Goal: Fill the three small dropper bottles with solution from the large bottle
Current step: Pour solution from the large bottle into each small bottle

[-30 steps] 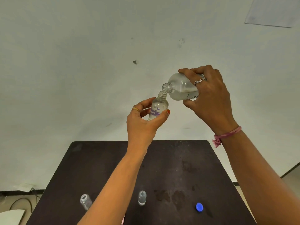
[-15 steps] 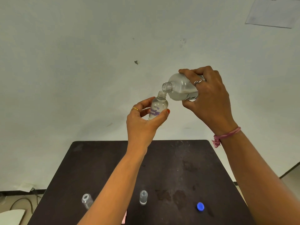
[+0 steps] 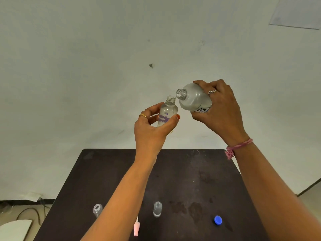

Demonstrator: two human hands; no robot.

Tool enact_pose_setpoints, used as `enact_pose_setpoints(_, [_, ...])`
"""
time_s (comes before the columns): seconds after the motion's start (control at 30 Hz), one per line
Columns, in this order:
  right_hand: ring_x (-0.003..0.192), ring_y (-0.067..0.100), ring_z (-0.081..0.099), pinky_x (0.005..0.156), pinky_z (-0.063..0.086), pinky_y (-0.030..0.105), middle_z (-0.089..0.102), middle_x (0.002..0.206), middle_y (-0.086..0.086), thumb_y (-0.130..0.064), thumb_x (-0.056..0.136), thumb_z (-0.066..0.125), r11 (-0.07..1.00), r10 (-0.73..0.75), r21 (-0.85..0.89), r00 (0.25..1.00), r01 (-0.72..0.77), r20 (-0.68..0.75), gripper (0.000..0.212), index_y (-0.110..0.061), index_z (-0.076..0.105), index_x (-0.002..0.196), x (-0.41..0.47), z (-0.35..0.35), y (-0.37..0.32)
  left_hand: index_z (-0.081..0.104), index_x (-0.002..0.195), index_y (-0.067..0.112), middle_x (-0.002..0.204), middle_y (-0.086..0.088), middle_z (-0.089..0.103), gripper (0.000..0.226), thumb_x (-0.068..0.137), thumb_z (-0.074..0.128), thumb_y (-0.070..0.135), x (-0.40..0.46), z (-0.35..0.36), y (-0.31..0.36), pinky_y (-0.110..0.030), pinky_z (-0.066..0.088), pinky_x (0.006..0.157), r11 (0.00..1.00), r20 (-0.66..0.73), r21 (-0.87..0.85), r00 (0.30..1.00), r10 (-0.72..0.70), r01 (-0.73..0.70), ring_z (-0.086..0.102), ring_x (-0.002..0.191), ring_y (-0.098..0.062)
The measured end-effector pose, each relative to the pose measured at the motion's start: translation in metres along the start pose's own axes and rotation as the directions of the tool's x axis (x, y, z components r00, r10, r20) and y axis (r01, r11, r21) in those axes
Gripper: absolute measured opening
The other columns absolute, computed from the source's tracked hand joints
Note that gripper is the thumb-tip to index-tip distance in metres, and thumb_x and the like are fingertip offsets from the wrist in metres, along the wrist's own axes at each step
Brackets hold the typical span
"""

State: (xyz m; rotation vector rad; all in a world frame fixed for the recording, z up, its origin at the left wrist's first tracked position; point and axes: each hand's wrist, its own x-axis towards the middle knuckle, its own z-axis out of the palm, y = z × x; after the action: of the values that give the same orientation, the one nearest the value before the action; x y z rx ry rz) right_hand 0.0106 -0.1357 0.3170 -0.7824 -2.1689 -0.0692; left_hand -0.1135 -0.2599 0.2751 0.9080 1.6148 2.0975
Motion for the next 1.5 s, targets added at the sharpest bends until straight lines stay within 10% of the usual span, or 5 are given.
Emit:
enact_pose_setpoints(0.5, [0.097, 0.006, 0.06, 0.076, 0.049, 0.017, 0.063, 0.108, -0.01, -0.018, 0.06, 0.088, 0.681, 0.317, 0.539, 0.864, -0.495, 0.393, 0.076, -0.023, 0.054, 0.128, -0.018, 0.054, -0.011, 0.061, 0.116, 0.026, 0.11, 0.012, 0.065, 0.048, 0.073, 0.081, 0.023, 0.004, -0.034, -0.032, 0.004, 0.039, 0.062, 0.999, -0.043, 0.053, 0.999, -0.011, 0.013, 0.059, 0.099, -0.001])
enact_pose_setpoints(1.23, [0.103, 0.012, 0.06, 0.088, 0.053, 0.028, 0.061, 0.115, -0.007, -0.019, 0.058, 0.09, 0.543, 0.46, 0.521, 0.753, -0.658, 0.47, 0.075, -0.023, 0.053, 0.123, -0.095, 0.144, -0.051, 0.059, 0.117, 0.029, 0.118, 0.007, 0.063, 0.049, 0.074, 0.081, 0.018, -0.051, -0.132, -0.167, -0.021, 0.051, 0.091, 0.954, -0.059, 0.21, 0.977, -0.206, 0.214, 0.061, 0.107, -0.008])
enact_pose_setpoints(1.5, [0.104, 0.014, 0.059, 0.083, 0.05, 0.019, 0.06, 0.116, -0.005, -0.021, 0.059, 0.089, 0.557, 0.527, 0.482, 0.736, -0.677, 0.424, 0.074, -0.023, 0.052, 0.123, -0.126, 0.163, -0.055, 0.059, 0.116, 0.029, 0.107, 0.017, 0.061, 0.046, 0.076, 0.079, 0.019, -0.074, -0.155, -0.205, -0.004, 0.043, 0.077, 0.872, -0.106, 0.348, 0.939, -0.328, 0.344, 0.058, 0.094, 0.006])
